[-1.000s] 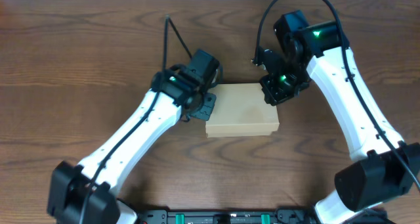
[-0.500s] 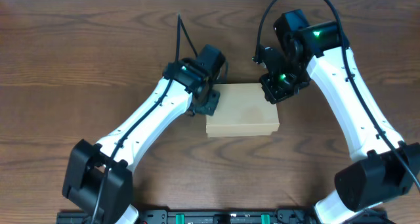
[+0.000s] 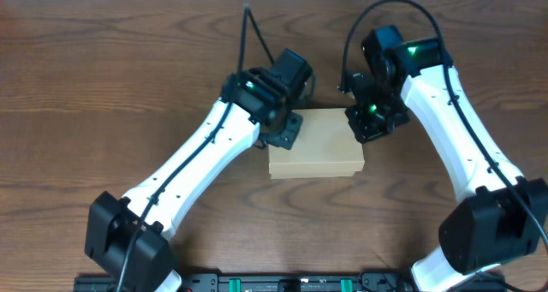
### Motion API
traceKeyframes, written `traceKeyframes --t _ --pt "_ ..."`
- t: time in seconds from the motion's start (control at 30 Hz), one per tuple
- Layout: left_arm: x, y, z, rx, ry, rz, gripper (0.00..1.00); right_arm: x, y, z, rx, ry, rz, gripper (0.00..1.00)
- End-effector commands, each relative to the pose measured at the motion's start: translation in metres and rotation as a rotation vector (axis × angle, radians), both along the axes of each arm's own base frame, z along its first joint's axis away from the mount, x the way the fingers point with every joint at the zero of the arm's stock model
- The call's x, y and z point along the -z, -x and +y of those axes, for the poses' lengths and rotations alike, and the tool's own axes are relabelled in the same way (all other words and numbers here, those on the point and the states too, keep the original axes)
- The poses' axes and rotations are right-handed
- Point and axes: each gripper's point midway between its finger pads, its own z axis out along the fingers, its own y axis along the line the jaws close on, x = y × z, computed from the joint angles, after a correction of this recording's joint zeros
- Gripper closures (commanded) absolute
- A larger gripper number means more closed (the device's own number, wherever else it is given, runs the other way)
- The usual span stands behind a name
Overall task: Pack container
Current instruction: 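Press down on the lid with both grippers to seat it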
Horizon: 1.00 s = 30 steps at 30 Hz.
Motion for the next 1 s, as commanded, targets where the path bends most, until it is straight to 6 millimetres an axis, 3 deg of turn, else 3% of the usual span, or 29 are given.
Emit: traceKeyframes --t 0.0,0.17,0.4,0.73,0.97 --pt "-0.006 0.003 -0.006 0.014 0.012 -0.005 0.91 0.009 0.005 -0.003 0.025 0.002 0.028 0.99" --pt "-0.001 0.009 -0.001 0.003 -0.008 0.025 0.91 0.009 0.006 -0.002 0.024 -0.001 0.029 0.99" --pt "0.023 0.022 0.005 -0.016 -0.028 0.088 0.92 0.011 0.008 0.004 0.02 -0.029 0.04 0.98" --pt "0.057 0.034 0.006 -0.029 -0.032 0.13 0.91 0.041 0.027 0.013 0.008 -0.033 0.096 0.98" --pt "0.07 0.037 0.006 -0.035 -0.026 0.134 0.91 0.051 0.031 0.015 0.023 -0.047 0.11 0.98"
